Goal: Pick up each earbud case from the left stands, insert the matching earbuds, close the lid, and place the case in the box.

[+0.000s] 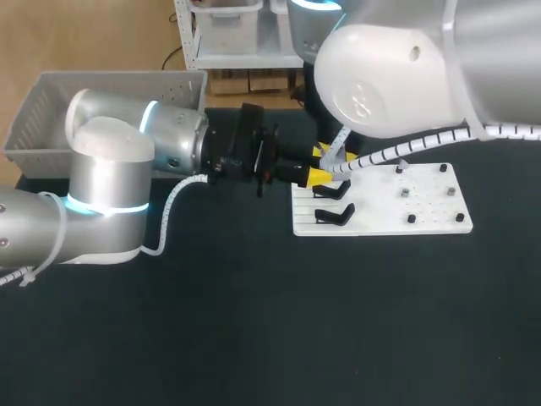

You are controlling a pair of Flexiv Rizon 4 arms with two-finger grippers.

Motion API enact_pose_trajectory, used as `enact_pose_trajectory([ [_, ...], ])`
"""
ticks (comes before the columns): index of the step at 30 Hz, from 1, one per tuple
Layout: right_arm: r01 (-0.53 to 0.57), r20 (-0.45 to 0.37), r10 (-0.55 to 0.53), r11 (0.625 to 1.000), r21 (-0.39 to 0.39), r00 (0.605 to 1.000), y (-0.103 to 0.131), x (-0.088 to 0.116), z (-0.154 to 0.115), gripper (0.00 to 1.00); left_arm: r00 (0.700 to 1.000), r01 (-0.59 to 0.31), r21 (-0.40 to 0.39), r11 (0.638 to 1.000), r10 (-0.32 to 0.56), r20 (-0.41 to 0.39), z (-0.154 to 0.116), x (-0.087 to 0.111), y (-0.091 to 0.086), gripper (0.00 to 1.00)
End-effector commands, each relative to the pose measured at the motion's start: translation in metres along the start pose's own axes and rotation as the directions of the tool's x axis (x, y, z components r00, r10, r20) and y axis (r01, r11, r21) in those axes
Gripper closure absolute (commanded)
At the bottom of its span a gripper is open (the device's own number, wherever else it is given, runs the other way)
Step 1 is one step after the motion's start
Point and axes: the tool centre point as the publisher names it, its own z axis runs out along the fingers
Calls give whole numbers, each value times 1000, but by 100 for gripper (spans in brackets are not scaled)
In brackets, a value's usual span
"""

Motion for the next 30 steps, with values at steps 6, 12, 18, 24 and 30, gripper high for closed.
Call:
enact_pose_trajectory([
  [6, 77, 40, -72, 983, -164, 997, -27, 23, -21, 0, 1000, 0, 2, 1000, 0, 0, 0, 1, 1, 100],
  [12, 176, 212, -103, 914, -365, 972, -60, 10, -31, 10, 1000, 0, 2, 1000, 0, 0, 0, 1, 1, 100],
  [18, 190, 268, -83, 894, -406, 960, -93, -20, -19, 38, 1000, 0, 2, 1000, 0, 0, 0, 1, 1, 100],
  [24, 196, 292, -81, 901, -388, 953, -104, -50, -5, 52, 1000, 0, 2, 1000, 0, 0, 0, 1, 1, 100],
  [30, 228, 283, -128, 906, -356, 951, -98, -77, 18, 52, 1000, 0, 2, 1000, 0, 0, 0, 1, 1, 100],
])
